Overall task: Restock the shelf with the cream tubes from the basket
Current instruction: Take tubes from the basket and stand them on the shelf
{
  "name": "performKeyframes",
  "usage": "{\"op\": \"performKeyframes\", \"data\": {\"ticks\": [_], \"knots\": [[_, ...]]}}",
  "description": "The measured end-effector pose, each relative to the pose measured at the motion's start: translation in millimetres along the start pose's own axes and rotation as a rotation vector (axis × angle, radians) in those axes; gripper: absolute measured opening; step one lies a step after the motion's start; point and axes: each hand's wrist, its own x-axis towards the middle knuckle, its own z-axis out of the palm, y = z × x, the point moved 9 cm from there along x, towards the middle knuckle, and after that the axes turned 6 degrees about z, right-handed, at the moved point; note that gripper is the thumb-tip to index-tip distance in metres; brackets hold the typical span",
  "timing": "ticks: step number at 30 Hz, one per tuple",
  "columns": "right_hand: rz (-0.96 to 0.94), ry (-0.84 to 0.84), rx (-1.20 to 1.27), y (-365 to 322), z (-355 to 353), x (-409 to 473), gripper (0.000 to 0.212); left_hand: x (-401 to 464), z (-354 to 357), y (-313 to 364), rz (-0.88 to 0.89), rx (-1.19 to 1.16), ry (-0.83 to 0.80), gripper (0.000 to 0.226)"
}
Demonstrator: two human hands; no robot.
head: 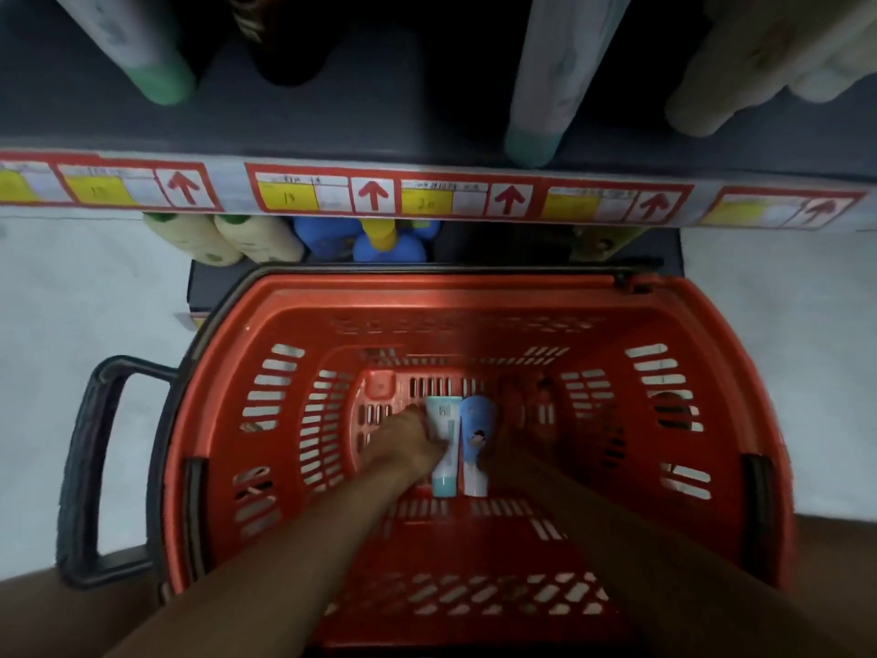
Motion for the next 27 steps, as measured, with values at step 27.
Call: {"op": "performKeyframes", "data": {"ticks": [27], "knots": [[0.075, 0.071, 0.132, 7.0, -7.2, 8.4, 0.045, 8.7, 28.8, -11.2, -0.116, -0.176, -0.040, 0.067]]}}
